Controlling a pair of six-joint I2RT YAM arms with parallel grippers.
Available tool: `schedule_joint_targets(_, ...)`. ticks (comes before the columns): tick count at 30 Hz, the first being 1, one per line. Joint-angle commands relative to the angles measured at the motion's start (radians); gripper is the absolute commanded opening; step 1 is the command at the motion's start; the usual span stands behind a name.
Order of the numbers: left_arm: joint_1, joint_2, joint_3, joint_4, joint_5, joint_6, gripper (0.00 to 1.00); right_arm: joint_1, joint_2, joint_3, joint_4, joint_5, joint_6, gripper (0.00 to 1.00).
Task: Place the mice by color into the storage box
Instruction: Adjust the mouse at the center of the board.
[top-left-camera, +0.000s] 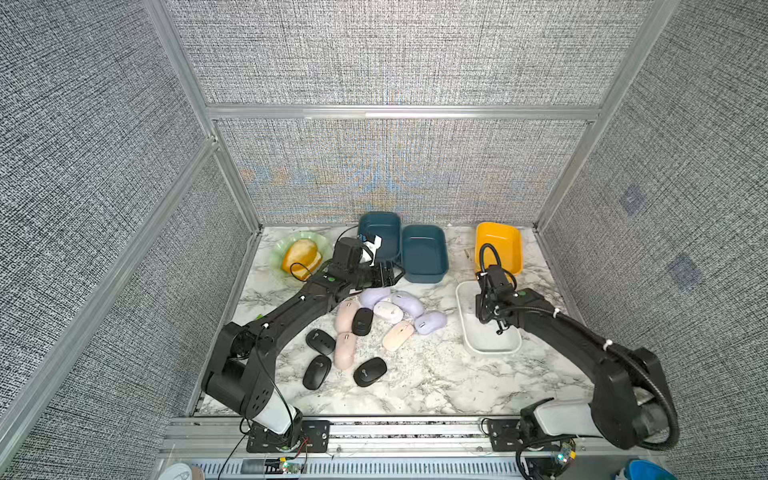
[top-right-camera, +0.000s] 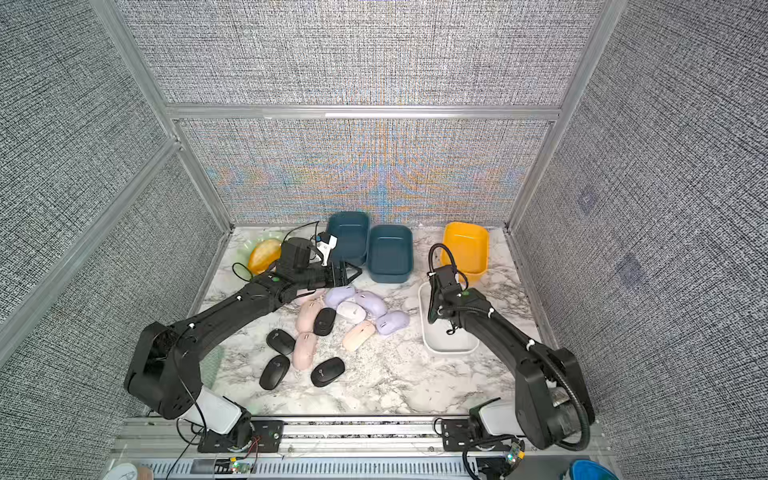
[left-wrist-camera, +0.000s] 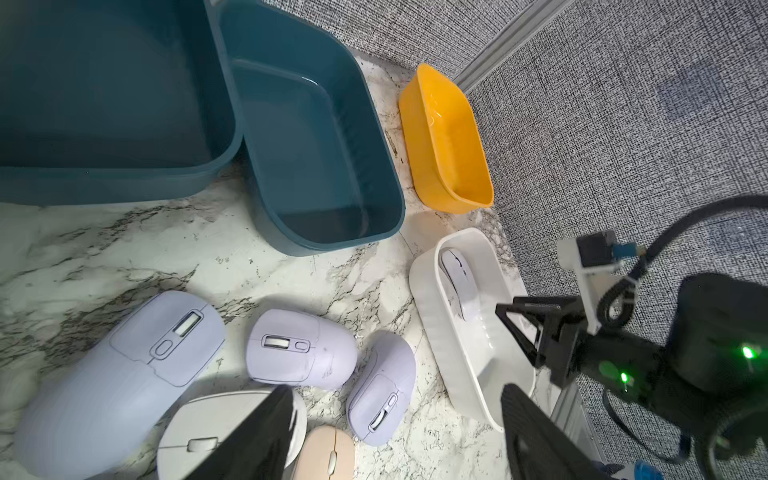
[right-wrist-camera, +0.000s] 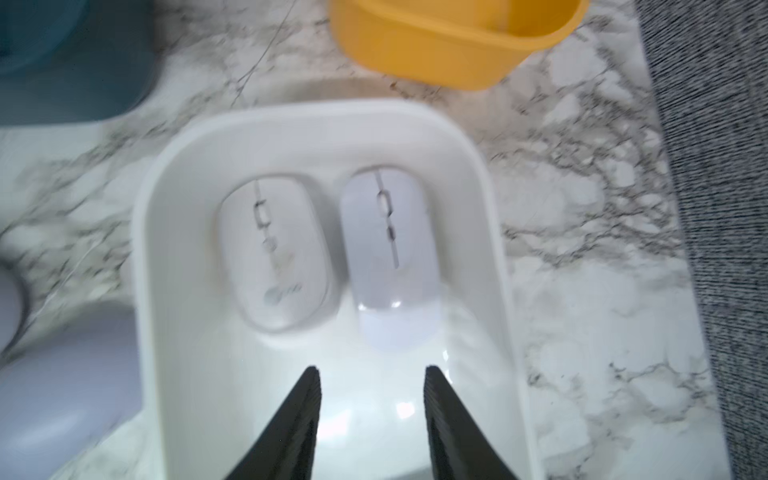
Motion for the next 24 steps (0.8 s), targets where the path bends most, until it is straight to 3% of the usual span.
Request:
schedule_joint_targets(1, 0.002, -0.036, 0.000, -0.010, -0.053, 0.033, 0.80, 0.097, -0.034, 0.001, -0.028, 0.002, 0.053, 0.45)
schedule_joint_targets(3, 0.005, -0.064, -0.003, -0.018, -0.096, 0.044, 0.80, 0.189, -0.035, 0.029, -0.050, 0.033, 0.060, 0.47)
schedule_joint_targets(8, 0.026, -0.133, -0.018, -0.063, -0.282, -0.001, 0.83, 0.352, 0.051, 0.150, -0.004, -0.053, 0.051, 0.50)
schedule_joint_targets(14, 0.098, -0.203, -0.078, -0.045, -0.473, -0.062, 0.84, 0.489, 0.345, 0.398, -0.027, -0.071, -0.039, 0.49)
schedule_joint_targets(19, 0.190, -0.235, -0.123, -0.015, -0.519, -0.117, 0.85, 0.504, 0.489, 0.517, -0.010, -0.134, -0.092, 0.55)
schedule_joint_targets(24, 0.284, -0.228, -0.127, 0.003, -0.418, -0.155, 0.84, 0.503, 0.591, 0.606, -0.018, -0.162, -0.120, 0.63)
